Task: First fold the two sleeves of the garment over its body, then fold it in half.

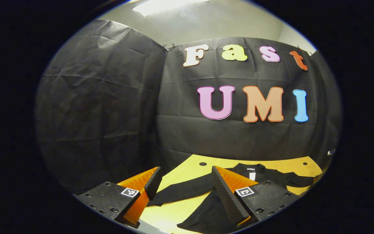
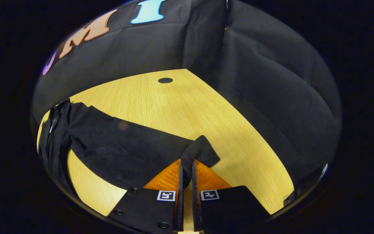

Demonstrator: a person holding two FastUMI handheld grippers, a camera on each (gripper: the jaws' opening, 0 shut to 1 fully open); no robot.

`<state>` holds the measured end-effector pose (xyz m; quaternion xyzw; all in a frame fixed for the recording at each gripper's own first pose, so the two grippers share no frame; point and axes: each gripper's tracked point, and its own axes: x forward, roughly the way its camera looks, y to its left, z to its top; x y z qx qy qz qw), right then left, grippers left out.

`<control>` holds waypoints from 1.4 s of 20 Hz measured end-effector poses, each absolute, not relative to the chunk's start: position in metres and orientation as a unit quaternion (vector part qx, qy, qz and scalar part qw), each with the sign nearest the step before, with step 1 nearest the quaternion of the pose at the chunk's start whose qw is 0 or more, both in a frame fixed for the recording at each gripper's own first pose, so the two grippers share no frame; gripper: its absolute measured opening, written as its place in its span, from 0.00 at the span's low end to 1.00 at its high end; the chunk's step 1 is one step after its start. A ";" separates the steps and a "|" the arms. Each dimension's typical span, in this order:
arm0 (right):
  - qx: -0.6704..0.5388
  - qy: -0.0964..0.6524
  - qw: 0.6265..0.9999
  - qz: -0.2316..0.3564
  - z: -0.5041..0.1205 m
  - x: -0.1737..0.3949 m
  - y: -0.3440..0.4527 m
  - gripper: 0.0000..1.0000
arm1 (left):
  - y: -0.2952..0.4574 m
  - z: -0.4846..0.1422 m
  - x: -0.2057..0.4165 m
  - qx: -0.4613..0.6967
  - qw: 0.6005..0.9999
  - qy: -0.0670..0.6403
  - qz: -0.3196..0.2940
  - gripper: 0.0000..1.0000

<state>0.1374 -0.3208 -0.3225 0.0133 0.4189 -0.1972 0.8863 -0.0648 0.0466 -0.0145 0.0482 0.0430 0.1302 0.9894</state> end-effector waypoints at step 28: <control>0.027 0.216 0.967 -0.131 -0.077 0.231 -0.210 0.09 | 0.097 -0.023 -0.054 0.006 0.992 0.038 0.116 0.92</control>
